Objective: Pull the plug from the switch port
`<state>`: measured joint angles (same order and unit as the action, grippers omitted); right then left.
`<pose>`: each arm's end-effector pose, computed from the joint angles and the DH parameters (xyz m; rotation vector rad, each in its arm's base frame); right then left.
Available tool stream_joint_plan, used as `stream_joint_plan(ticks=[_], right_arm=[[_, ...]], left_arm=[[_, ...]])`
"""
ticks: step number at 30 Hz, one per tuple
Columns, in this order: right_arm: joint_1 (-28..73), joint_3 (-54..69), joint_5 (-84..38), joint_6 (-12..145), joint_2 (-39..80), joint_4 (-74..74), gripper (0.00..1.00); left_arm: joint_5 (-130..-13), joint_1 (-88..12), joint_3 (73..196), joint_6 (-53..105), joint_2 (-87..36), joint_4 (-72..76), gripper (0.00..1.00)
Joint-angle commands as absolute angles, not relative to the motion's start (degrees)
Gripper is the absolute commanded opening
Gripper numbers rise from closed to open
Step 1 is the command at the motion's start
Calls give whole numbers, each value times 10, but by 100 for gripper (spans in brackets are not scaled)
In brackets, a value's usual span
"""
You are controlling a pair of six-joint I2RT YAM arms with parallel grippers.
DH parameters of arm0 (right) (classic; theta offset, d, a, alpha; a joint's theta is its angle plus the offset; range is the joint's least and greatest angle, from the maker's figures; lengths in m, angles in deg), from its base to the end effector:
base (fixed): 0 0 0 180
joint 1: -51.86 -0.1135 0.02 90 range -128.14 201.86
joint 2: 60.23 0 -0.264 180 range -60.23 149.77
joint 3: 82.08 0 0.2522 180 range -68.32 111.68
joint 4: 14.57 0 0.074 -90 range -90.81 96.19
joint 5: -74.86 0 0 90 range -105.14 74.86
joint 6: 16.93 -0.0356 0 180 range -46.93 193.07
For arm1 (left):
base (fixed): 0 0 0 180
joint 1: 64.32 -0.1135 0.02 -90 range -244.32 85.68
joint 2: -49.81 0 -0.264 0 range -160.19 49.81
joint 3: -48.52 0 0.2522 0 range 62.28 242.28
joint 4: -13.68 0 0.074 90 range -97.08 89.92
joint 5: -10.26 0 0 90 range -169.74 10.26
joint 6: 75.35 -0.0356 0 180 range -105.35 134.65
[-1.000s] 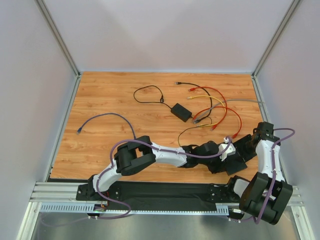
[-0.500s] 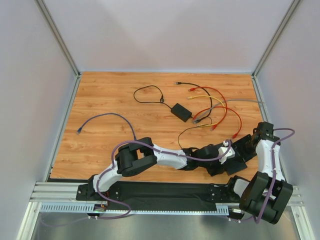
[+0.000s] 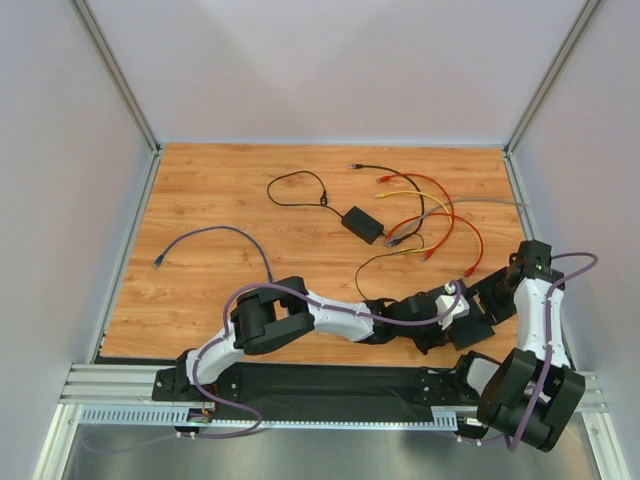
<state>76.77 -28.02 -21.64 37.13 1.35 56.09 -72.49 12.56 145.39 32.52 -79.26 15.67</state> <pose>0.1530 -0.0666 0.2056 1.4744 2.5447 0.1955 0.1078 -0.4824 0.1291 1.2060 1.9610 -1.0719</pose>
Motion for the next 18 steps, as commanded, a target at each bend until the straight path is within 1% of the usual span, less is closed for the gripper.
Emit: stream_joint_plan(ticks=[1, 5, 8, 9, 11, 12, 14, 15, 17, 18], right_arm=[[771, -259, -187, 370, -13, 577, 54], [769, -278, -187, 367, -50, 576, 52], [767, -288, -194, 368, -69, 574, 49], [764, -289, -204, 370, -70, 572, 44], [759, -289, -213, 377, -69, 570, 39], [749, -292, -226, 380, -67, 566, 34], [736, -293, -230, 383, -57, 564, 29], [726, -295, -240, 384, -54, 561, 24], [716, -302, -251, 388, -47, 554, 19], [702, -303, -258, 391, -43, 548, 13]], left_arm=[[-760, 122, 1438, 327, -787, 175, 0], [-743, 104, 1416, 351, -782, 203, 0], [-690, 79, 1399, 378, -782, 242, 0], [-679, 74, 1393, 388, -782, 248, 0], [-656, 63, 1386, 394, -782, 265, 0], [-654, 61, 1380, 400, -782, 268, 0], [-649, 58, 1378, 401, -780, 271, 0], [-649, 58, 1376, 399, -780, 272, 0], [-647, 58, 1375, 401, -779, 273, 0], [-647, 58, 1376, 402, -779, 273, 0]])
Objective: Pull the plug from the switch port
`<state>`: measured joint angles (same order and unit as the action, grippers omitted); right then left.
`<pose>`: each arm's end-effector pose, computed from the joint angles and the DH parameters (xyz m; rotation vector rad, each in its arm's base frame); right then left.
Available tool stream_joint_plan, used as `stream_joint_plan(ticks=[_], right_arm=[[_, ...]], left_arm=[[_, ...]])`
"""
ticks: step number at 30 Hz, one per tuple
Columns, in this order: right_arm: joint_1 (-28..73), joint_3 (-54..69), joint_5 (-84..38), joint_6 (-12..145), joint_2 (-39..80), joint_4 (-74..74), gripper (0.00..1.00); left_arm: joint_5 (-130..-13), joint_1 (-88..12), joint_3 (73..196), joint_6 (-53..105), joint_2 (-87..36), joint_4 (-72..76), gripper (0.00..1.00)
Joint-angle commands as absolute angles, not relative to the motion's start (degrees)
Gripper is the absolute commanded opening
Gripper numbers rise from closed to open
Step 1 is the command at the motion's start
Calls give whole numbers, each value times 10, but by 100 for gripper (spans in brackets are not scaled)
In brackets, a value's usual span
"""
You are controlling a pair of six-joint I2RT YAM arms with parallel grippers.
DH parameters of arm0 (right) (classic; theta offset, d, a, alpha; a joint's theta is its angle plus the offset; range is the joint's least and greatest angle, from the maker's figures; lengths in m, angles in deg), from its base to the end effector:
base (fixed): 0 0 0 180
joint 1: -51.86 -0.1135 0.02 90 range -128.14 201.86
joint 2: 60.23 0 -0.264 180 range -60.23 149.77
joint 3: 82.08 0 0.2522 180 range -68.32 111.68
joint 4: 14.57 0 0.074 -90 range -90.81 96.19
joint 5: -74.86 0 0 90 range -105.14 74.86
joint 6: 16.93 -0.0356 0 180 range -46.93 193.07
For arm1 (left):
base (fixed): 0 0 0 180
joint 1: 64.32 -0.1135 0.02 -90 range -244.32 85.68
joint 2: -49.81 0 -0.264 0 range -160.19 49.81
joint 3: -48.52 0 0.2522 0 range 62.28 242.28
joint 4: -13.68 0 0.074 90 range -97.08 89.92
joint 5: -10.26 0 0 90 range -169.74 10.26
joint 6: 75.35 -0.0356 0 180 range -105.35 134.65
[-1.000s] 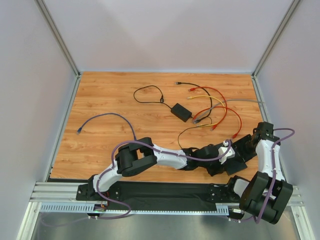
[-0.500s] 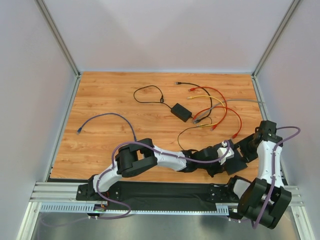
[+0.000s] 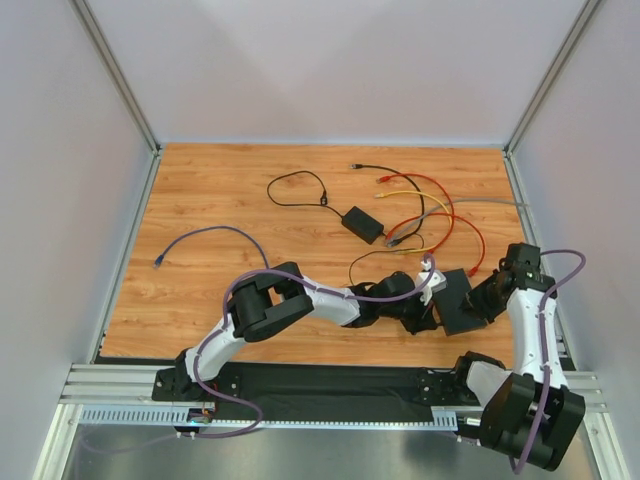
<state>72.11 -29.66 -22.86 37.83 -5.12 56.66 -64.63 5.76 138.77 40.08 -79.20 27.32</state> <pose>0.1435 -0.0478 0.2132 1.3123 2.5536 0.2450 0.1551 -0.4553 0.1147 1.0294 2.0079 -1.2584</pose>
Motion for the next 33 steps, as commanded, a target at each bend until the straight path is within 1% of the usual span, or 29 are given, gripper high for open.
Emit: stream_joint_plan(ticks=[1, 3, 12, 16, 23, 29, 30, 32, 33], right_arm=[[694, -303, -259, 391, -39, 547, 11], [671, -300, -259, 392, -27, 544, 7], [604, -325, -252, 365, 14, 485, 0], [587, -332, -248, 359, 44, 467, 0], [558, -335, -216, 344, 56, 457, 0], [532, -344, -158, 325, 52, 463, 0], [527, -346, -120, 312, 53, 466, 0], [522, -346, -89, 302, 60, 470, 0], [521, -339, -49, 288, 62, 484, 0]], left_arm=[[-646, 58, 1377, 402, -780, 273, 0], [-647, 58, 1379, 403, -781, 272, 0], [-649, 58, 1377, 406, -780, 269, 0], [-645, 58, 1381, 407, -784, 267, 0], [-646, 58, 1383, 409, -786, 267, 0], [-651, 58, 1384, 413, -789, 266, 0], [-654, 58, 1386, 414, -788, 264, 0], [-658, 58, 1386, 414, -788, 258, 0], [-659, 58, 1386, 415, -787, 254, 0]])
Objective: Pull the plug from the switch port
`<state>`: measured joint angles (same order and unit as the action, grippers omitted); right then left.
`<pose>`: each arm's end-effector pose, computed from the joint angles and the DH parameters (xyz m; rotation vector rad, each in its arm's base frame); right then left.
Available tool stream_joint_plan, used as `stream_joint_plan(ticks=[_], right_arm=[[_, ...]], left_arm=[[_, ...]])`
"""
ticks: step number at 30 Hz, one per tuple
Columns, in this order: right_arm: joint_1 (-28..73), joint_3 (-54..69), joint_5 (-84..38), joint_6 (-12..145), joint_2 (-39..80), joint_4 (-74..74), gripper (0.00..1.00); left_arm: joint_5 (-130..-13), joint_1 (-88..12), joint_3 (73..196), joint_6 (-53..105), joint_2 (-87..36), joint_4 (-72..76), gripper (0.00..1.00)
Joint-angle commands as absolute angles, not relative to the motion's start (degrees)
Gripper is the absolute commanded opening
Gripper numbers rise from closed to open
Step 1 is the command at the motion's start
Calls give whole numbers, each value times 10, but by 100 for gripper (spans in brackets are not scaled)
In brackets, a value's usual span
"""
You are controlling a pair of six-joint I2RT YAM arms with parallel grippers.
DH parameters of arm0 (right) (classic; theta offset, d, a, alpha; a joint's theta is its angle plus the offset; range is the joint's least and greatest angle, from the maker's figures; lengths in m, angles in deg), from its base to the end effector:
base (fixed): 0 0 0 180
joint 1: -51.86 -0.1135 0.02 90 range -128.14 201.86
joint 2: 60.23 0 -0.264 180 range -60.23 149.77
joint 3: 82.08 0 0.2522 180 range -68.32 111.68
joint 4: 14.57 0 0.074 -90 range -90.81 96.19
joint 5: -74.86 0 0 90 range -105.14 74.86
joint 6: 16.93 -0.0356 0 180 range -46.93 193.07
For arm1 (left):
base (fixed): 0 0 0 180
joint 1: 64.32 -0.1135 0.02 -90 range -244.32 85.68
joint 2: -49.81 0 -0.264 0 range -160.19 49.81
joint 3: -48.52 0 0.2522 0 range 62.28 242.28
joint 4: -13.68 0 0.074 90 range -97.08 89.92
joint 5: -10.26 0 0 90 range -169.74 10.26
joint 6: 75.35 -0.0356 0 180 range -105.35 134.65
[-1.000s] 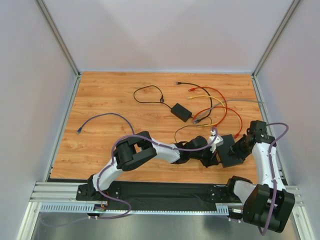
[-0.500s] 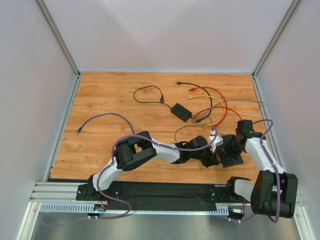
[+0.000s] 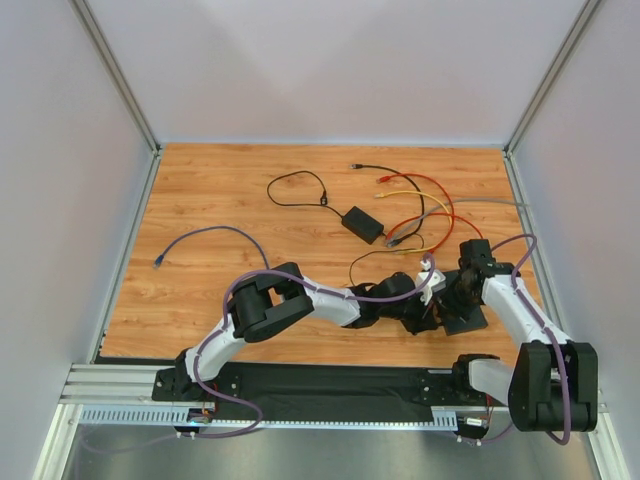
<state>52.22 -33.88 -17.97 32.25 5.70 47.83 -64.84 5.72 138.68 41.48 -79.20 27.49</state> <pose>0.1713 0.0007 0.1698 1.0466 2.8039 0.1587 0.1555 -0.4550 0.1146 1.0037 2.0252 -1.2683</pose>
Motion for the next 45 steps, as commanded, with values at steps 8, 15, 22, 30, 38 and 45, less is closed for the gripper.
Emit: stream_joint_plan(ticks=[8, 15, 22, 30, 38, 45], right_arm=[[496, -340, 24, 275, 67, 486, 0], [491, -337, 21, 285, 69, 480, 0], [482, -331, -38, 309, 59, 465, 1], [481, -276, -75, 296, -5, 521, 4], [511, -222, -26, 289, -23, 548, 6], [595, -222, -70, 322, 5, 500, 7]], left_arm=[[-677, 56, 1361, 405, -772, 251, 0], [-652, 41, 1337, 400, -758, 270, 0], [-659, 39, 1318, 388, -725, 271, 0], [-684, 11, 1279, 366, -639, 234, 0], [-662, -59, 1452, 299, -657, 22, 0], [-605, -136, 1653, 272, -768, -93, 0]])
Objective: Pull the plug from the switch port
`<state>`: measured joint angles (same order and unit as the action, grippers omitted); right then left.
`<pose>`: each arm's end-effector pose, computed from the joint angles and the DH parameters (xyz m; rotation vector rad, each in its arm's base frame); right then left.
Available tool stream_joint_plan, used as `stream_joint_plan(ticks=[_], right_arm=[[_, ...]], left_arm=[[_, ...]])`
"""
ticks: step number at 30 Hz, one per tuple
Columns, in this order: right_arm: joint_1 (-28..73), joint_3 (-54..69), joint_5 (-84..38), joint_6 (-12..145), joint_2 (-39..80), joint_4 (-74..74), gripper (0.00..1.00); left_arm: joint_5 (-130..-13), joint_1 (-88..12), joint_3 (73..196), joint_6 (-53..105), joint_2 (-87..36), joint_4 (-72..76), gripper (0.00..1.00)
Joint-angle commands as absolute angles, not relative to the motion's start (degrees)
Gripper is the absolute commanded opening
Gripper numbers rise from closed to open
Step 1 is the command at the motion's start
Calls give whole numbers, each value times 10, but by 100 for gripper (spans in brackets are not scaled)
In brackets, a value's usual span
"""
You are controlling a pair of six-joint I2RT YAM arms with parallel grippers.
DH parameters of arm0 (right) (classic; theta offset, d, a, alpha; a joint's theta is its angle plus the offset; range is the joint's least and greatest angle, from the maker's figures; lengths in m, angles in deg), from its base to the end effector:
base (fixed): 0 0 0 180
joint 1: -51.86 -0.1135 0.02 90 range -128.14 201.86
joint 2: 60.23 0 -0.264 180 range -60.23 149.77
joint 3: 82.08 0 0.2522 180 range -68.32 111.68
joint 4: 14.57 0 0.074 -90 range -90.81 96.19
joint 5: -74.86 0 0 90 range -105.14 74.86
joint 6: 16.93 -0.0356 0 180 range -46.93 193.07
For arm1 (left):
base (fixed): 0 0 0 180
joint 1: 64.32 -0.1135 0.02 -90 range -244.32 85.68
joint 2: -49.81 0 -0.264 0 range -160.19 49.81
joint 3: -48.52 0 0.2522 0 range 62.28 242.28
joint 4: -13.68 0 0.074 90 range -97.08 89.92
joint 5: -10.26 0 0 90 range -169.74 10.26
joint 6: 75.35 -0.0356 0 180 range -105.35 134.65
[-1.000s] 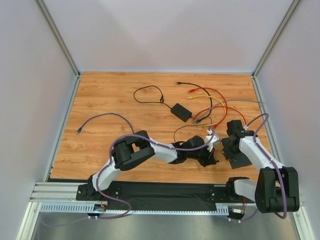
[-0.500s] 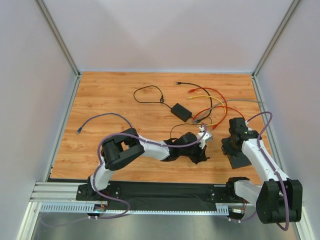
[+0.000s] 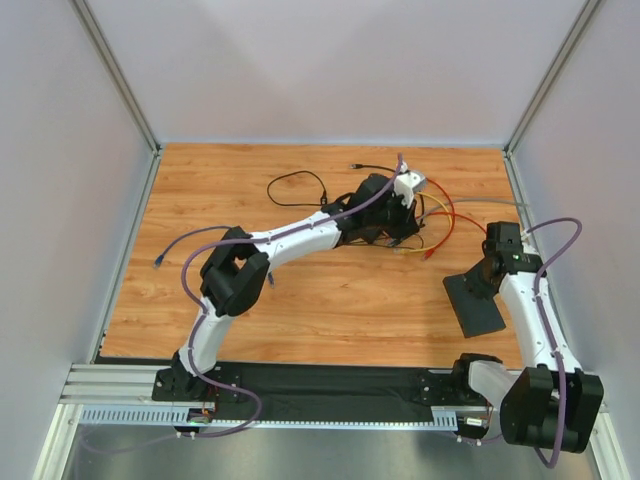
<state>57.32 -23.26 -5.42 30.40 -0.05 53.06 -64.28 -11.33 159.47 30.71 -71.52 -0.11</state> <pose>0.1786 -0.0231 0.2347 1.1569 2.4847 -0.0587 0.2959 -0.4083 0.2492 0.8500 1.9560 -1.0170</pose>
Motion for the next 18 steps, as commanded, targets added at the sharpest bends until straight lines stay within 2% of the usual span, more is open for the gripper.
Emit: stream_joint_plan(ticks=[1, 2, 4, 6, 9, 12, 18], right_arm=[[603, -225, -72, 325, 5, 493, 7], [622, -229, -75, 326, 3, 479, 7], [643, -239, -80, 331, 5, 465, 7], [685, -245, -108, 344, 15, 438, 7], [732, -238, -127, 352, 48, 426, 7], [764, -221, -131, 361, 84, 430, 7], [800, -213, -93, 367, 103, 433, 7]], left_arm=[[-595, -150, 1669, 271, -780, -99, 0], [-588, -155, 1688, 276, -795, -98, 0], [-579, -161, 1686, 278, -801, -84, 8], [-582, -162, 1682, 276, -804, -76, 22], [-587, -162, 1695, 274, -806, -98, 34], [-593, -162, 1677, 270, -793, -90, 41], [-601, -162, 1584, 280, -725, -38, 47]])
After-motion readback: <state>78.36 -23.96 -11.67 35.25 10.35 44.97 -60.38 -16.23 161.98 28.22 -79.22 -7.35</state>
